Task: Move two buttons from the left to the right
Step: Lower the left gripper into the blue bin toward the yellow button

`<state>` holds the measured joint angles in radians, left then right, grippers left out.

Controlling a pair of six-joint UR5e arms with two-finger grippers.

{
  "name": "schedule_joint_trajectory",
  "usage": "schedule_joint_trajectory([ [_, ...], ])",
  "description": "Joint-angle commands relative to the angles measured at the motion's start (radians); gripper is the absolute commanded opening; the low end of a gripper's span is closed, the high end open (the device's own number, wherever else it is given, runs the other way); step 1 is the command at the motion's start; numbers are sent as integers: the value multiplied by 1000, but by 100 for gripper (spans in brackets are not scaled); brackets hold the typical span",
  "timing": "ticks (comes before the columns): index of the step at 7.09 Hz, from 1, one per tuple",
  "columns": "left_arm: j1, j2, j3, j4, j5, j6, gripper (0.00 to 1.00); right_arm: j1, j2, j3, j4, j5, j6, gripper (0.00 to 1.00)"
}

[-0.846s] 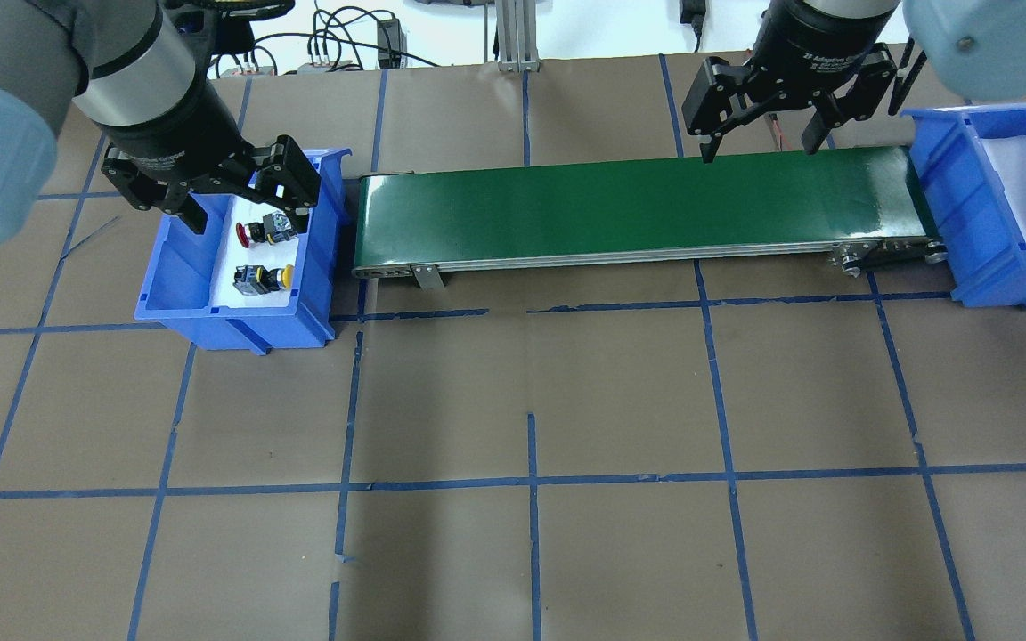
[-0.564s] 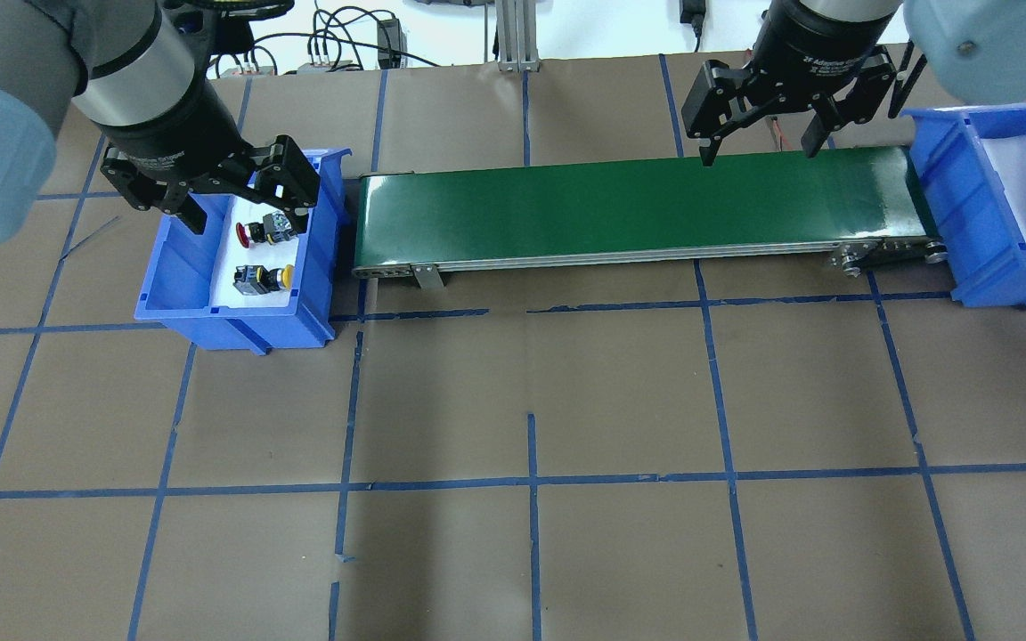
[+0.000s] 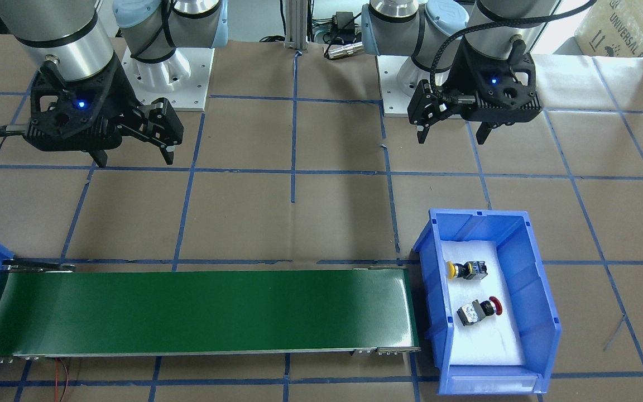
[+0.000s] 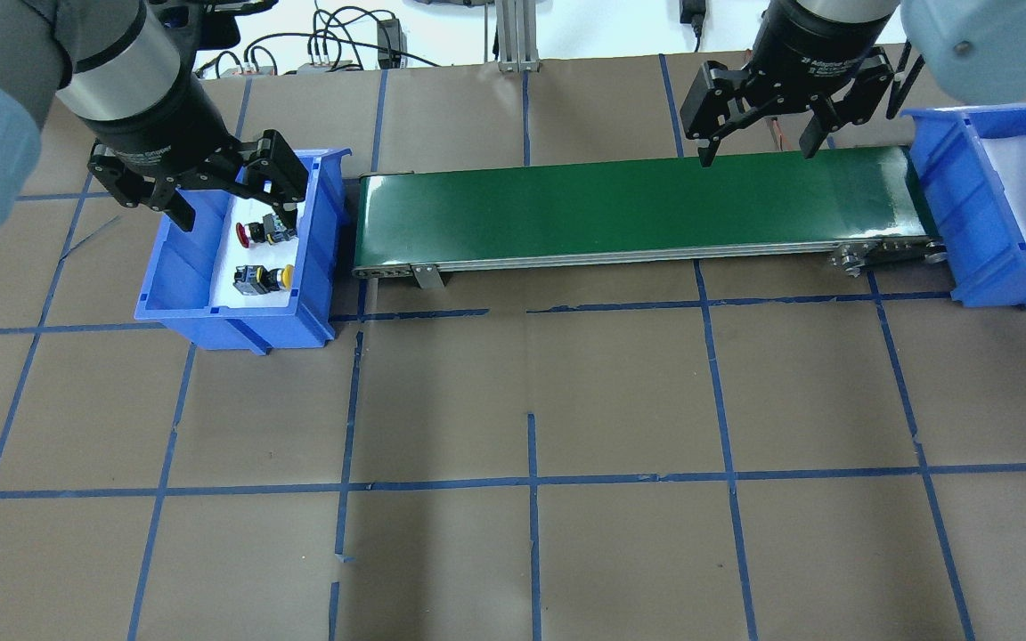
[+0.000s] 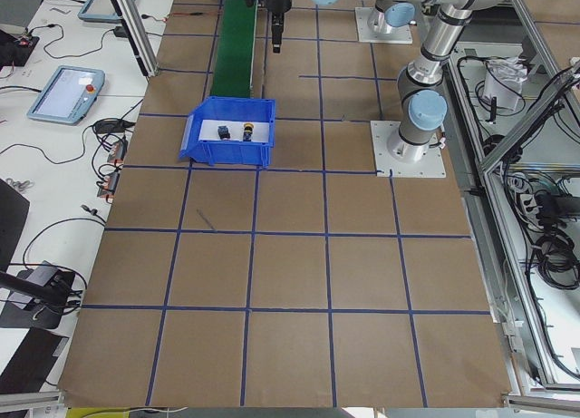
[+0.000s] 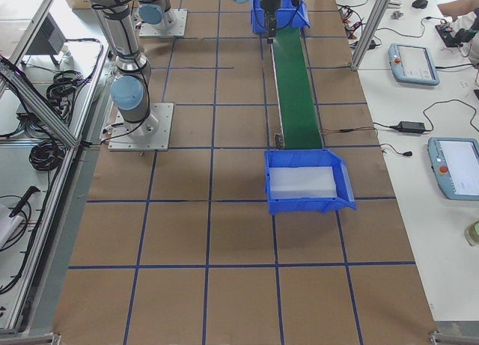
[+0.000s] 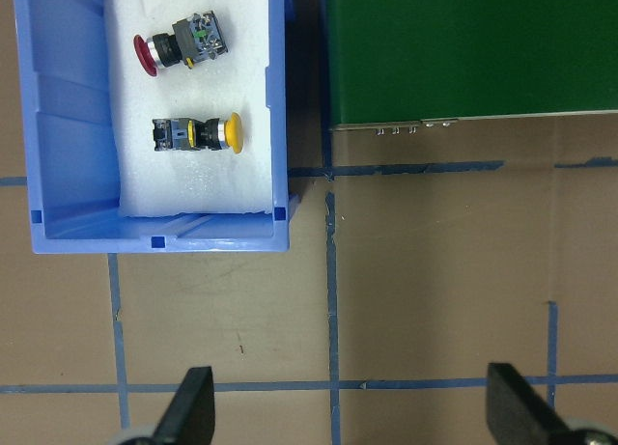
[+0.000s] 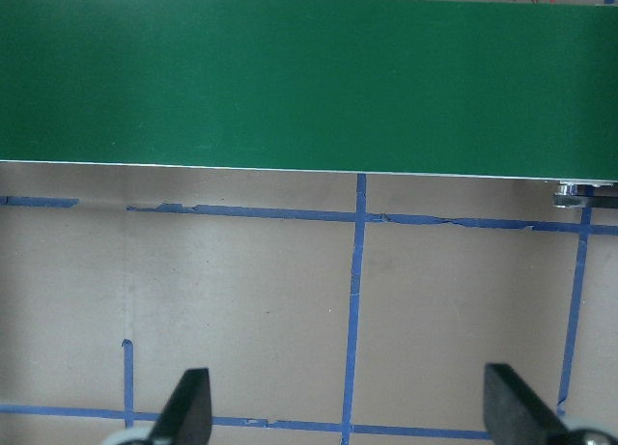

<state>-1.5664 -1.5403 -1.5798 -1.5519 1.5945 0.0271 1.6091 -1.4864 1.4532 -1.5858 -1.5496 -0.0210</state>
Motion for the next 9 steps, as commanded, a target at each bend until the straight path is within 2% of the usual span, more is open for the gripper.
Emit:
schedule_joint_trajectory([
  [1, 63, -18, 10, 9, -7, 117, 100, -3, 1, 1, 1, -1, -10, 100],
  [3, 123, -94, 17, 45, -24, 277, 100, -2, -8, -1, 3, 0, -8, 100],
  [5, 129, -225, 17, 203, -24, 460, 100, 0, 0, -1, 0, 2, -7, 100],
  [6, 141, -289, 18, 245, -24, 593, 100, -2, 6, -5, -8, 3, -11, 100],
  [8, 154, -354, 18, 268, -22, 869, 100, -3, 8, -10, 0, 28, -8, 100],
  [9, 155, -397, -5, 359, -15, 963, 100, -3, 2, -1, 3, 26, -8, 100],
])
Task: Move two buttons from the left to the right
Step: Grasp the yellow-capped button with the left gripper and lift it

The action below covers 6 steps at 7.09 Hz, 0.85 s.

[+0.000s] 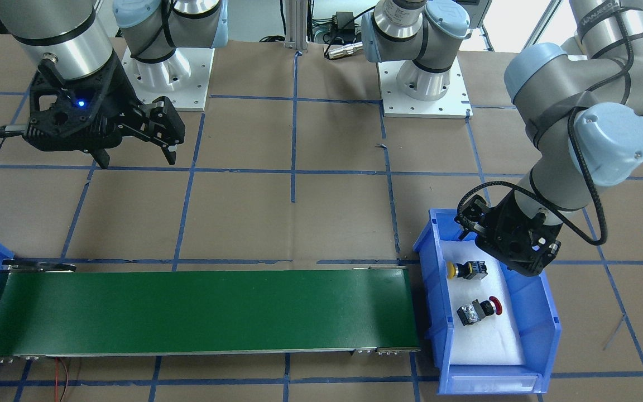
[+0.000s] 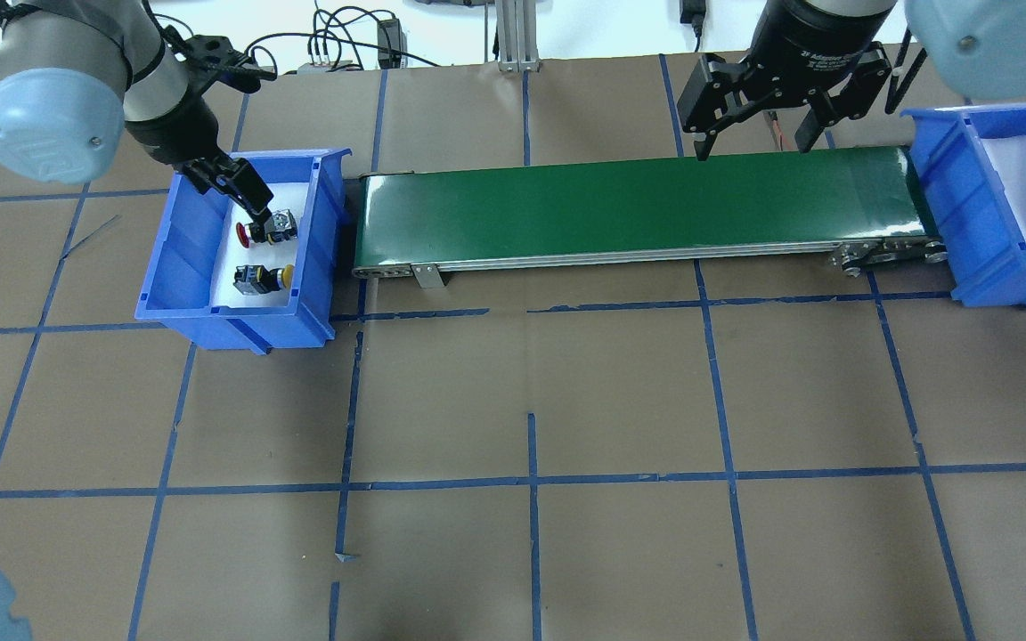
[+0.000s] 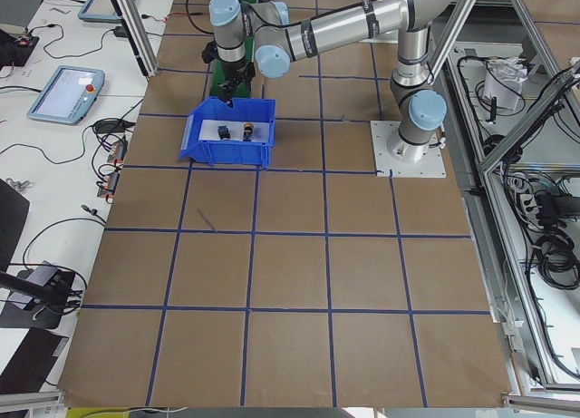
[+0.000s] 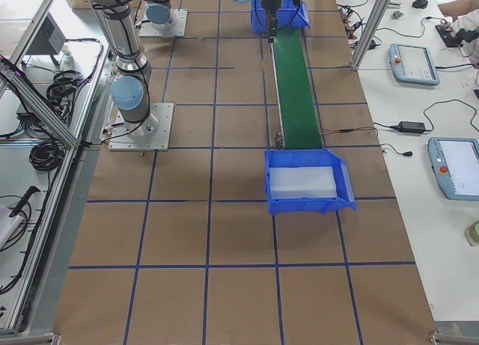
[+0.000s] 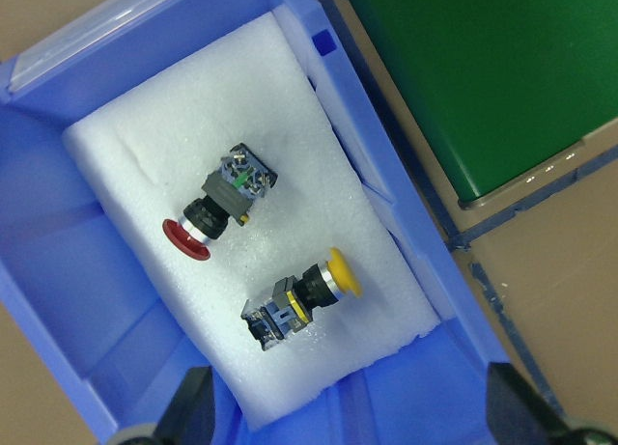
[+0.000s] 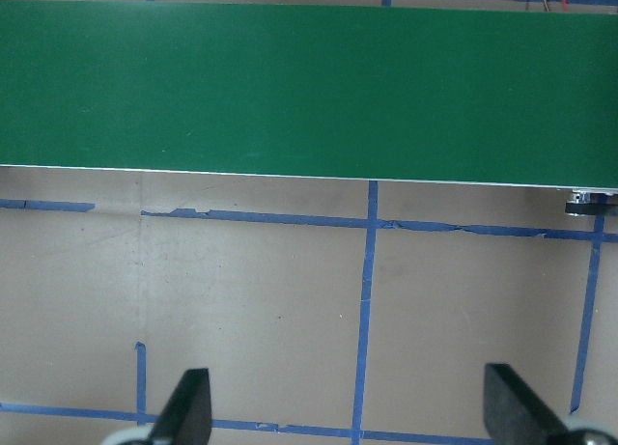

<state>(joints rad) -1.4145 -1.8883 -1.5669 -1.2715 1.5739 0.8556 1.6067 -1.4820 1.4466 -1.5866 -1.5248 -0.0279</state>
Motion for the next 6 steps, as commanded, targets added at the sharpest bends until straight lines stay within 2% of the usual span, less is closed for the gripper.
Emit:
schedule_joint_trajectory([
  [1, 3, -81, -22, 93, 9, 258, 100, -13, 3, -2, 2, 0, -3, 100],
  [3, 9, -124, -21, 93, 9, 403, 100, -10, -3, -5, 14, -2, -1, 100],
  [5, 71, -143, -44, 72, -5, 495, 100, -11, -3, 9, 23, -8, -3, 100],
  [6, 68, -147, -68, 72, -6, 499, 96, -8, -9, 9, 27, -5, -1, 100],
])
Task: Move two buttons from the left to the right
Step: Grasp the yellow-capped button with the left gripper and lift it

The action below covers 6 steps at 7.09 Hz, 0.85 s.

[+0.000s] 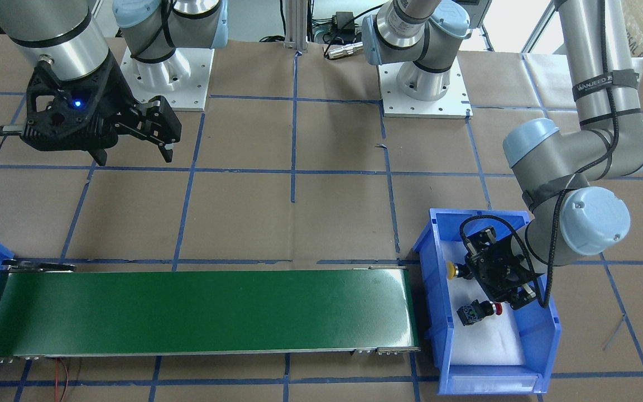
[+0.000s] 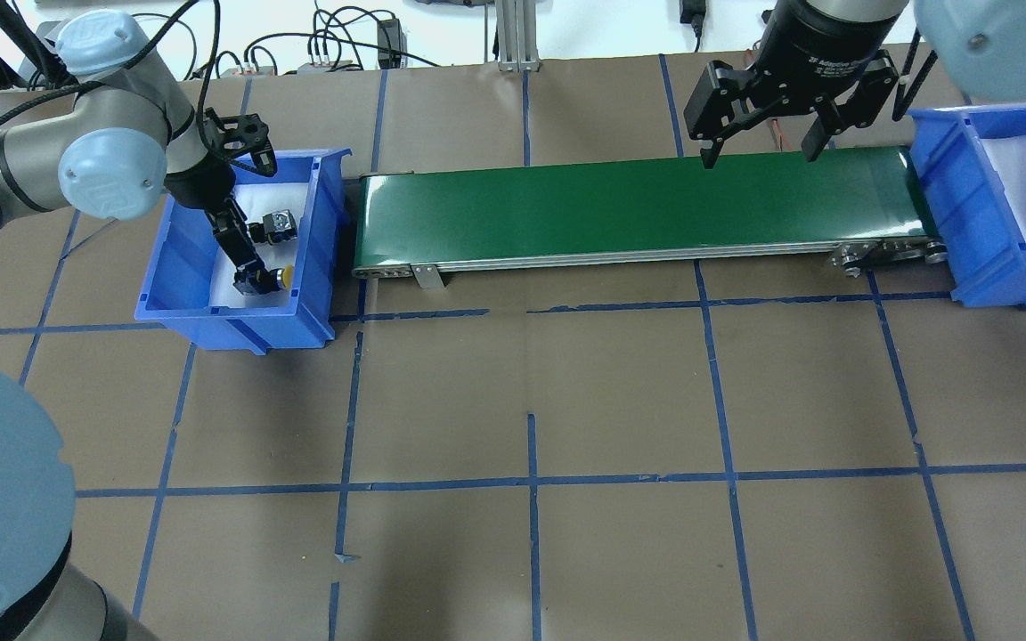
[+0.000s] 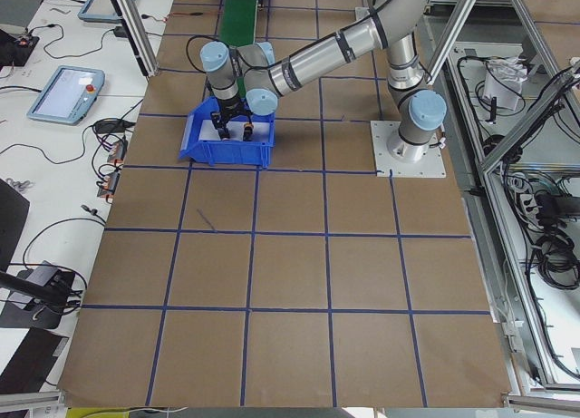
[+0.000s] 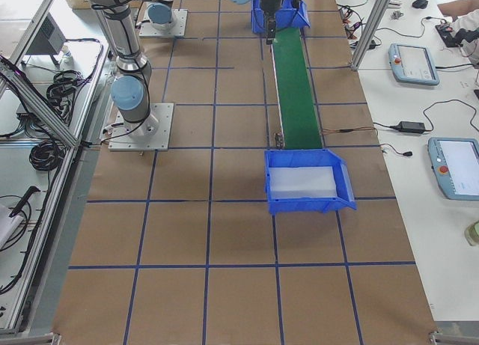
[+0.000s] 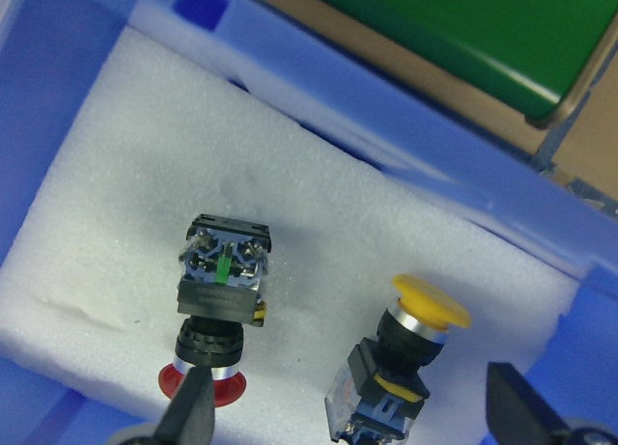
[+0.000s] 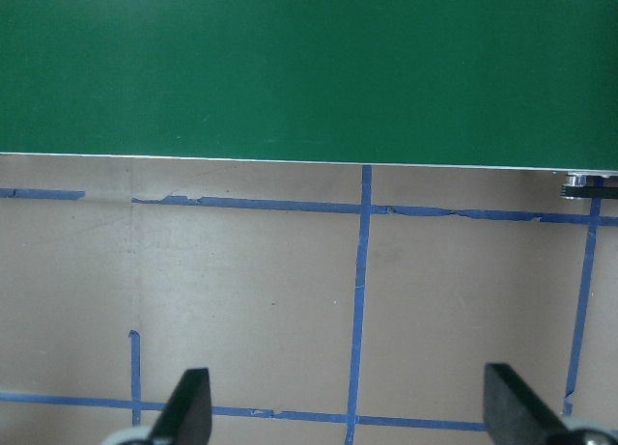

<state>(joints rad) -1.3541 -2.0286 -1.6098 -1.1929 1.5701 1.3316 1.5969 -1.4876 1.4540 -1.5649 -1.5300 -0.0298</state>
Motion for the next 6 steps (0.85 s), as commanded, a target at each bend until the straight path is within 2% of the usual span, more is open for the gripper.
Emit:
schedule_joint_trajectory([
  [1, 6, -7, -30, -5, -4, 24, 94, 2, 1, 2, 3, -1, 1, 100],
  [2, 6, -18, -39, -7, -2, 26, 94, 2, -3, -1, 0, -1, 1, 100],
  [3, 4, -25, -38, -7, -7, 28, 89, 2, 3, 0, 0, 5, 2, 100],
  [4, 4, -30, -36, -5, -5, 26, 66, 2, -2, 0, 0, 4, 2, 100],
  [5, 4, -30, -36, -5, -7, 28, 38, 2, 1, -6, -4, 5, 5, 100],
  [6, 6, -30, -26, -5, -8, 28, 23, 2, -3, -4, -7, 7, 10, 100],
])
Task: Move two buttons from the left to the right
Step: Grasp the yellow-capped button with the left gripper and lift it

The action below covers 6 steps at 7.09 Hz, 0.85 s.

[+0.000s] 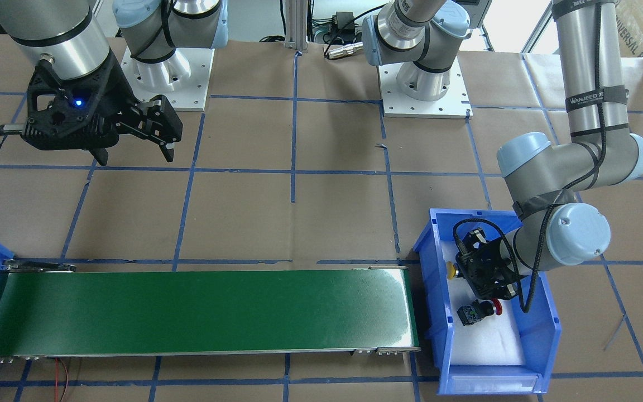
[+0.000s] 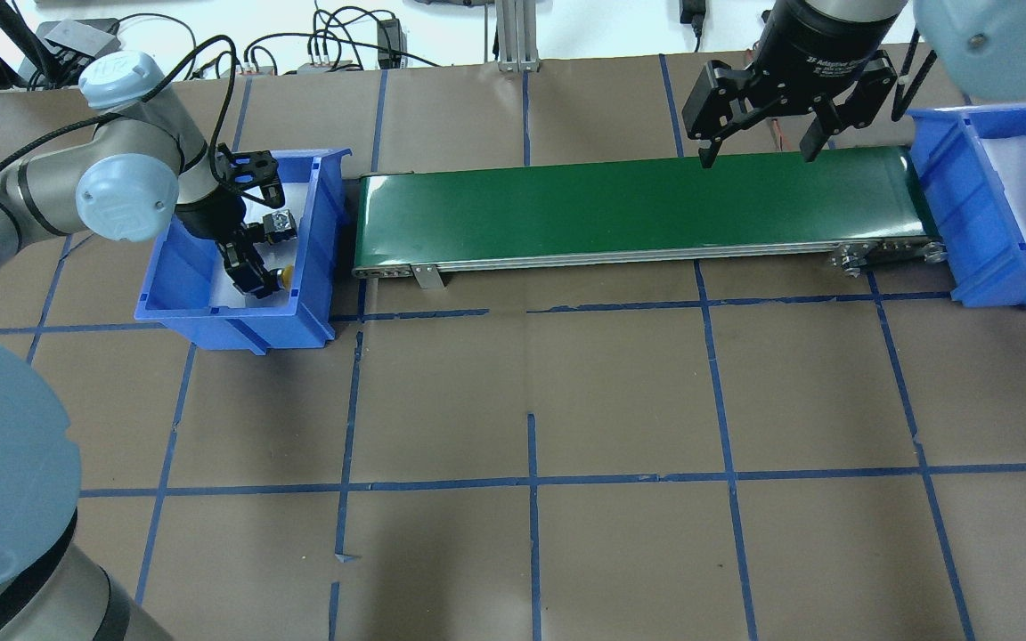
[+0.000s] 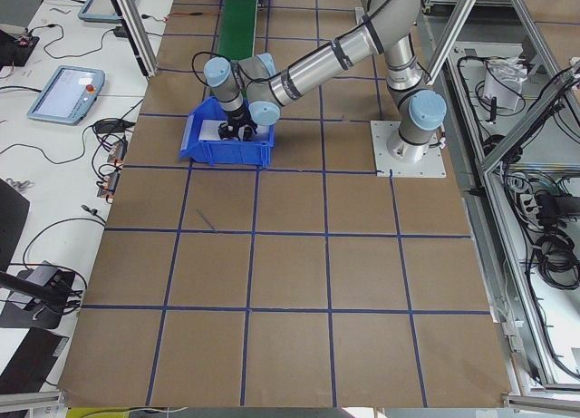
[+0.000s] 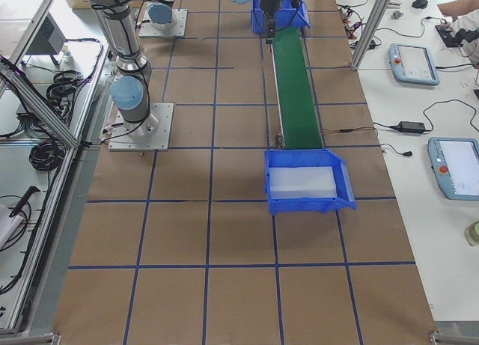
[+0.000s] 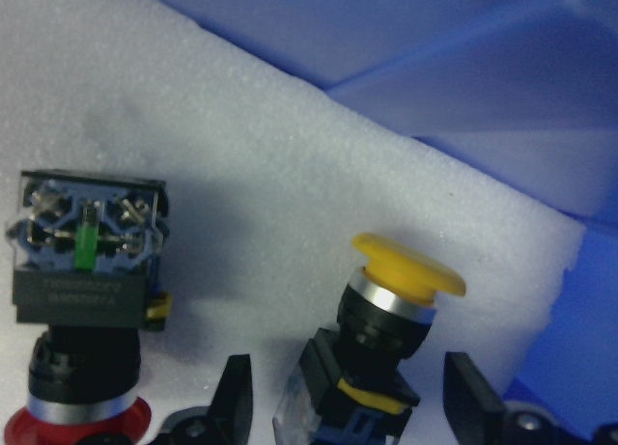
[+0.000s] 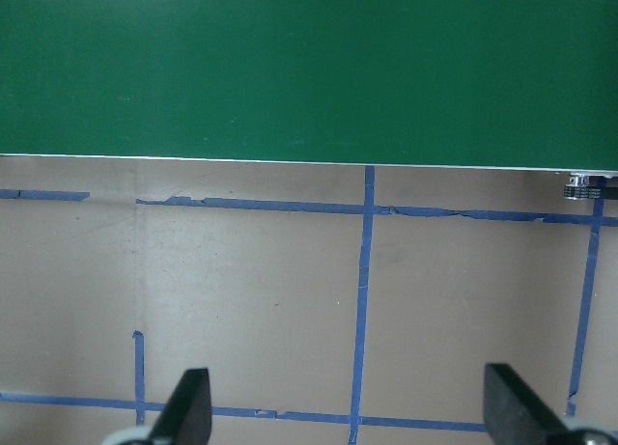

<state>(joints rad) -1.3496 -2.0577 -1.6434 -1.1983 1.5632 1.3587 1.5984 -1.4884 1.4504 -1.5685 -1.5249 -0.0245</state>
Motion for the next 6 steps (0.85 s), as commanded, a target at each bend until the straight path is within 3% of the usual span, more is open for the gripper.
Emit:
schedule_joint_trajectory([
  [1, 1, 4, 23, 2, 1, -1, 9, 2, -1, -2, -7, 3, 6, 100],
  [3, -3, 78, 65, -30, 1, -26, 5, 0, 5, -2, -7, 2, 5, 100],
  [5, -5, 196, 141, -192, 1, -347, 5, 0, 4, 4, -5, 2, 3, 100],
  [6, -51, 205, 145, -195, -8, -576, 5, 0, 5, 4, -4, 0, 3, 100],
])
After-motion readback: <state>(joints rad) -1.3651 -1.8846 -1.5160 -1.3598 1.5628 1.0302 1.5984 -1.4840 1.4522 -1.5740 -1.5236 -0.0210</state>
